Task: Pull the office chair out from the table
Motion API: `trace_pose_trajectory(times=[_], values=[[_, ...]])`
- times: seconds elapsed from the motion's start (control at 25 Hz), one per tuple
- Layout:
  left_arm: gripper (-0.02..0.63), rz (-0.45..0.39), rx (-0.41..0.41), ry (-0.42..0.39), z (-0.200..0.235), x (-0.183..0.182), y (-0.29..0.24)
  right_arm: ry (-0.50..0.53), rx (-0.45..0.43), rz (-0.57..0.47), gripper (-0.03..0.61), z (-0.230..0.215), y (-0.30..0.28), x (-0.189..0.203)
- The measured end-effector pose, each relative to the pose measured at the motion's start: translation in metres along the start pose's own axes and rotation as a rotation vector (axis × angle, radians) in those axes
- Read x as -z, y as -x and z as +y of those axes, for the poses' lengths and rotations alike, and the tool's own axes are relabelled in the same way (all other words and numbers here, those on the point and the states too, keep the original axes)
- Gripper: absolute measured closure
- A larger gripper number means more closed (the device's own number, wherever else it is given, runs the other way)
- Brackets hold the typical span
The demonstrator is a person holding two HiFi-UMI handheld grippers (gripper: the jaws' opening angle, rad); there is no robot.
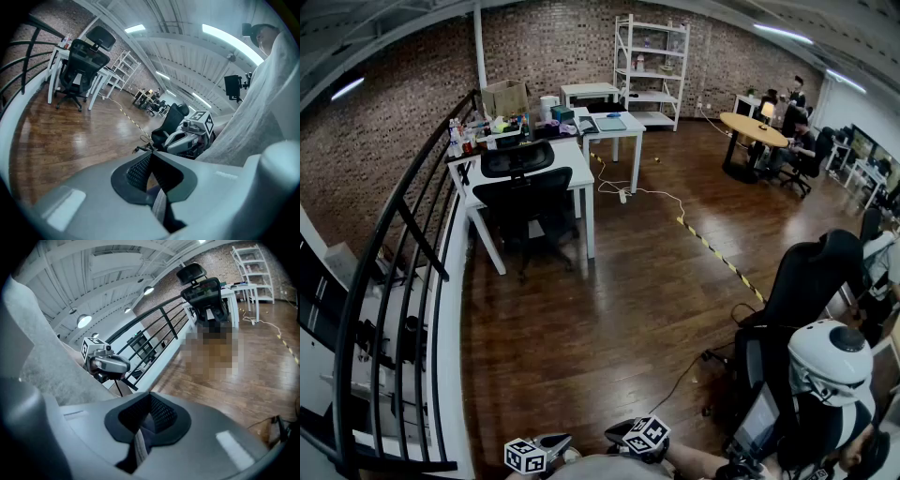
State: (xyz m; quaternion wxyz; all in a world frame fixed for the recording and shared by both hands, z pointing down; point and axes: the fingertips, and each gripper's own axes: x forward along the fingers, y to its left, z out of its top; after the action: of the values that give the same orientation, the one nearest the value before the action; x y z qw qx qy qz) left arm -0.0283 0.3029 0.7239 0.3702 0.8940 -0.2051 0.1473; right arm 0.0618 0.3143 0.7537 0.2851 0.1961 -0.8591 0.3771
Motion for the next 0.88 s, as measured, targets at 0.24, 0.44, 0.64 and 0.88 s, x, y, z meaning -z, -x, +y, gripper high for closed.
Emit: trace_pose_trajectory(times=[0.24,0.44,0.64,0.88], values=[[0.607,0.0,-0.004,-0.002,0.001,-0.006,-0.003,0.016,0.007,-0.012,0.572,-0.002,0.006,-0.011],[0.607,-0.047,-0.025,-0.024,0.002,-0.026,-0.009,0.025,0.017,-0.058,0.572,-0.008,0.017,-0.029],[0.607,-0.089,-0.041,-0.049,-0.007,-0.053,-0.019,0.084,0.021,-0.096,0.572,-0.012,0.037,-0.055],[0.607,-0.198,-0.075,-0.101,-0.025,-0.1,-0.029,0.201,0.036,-0.146,0.572,-0.016,0.066,-0.092]])
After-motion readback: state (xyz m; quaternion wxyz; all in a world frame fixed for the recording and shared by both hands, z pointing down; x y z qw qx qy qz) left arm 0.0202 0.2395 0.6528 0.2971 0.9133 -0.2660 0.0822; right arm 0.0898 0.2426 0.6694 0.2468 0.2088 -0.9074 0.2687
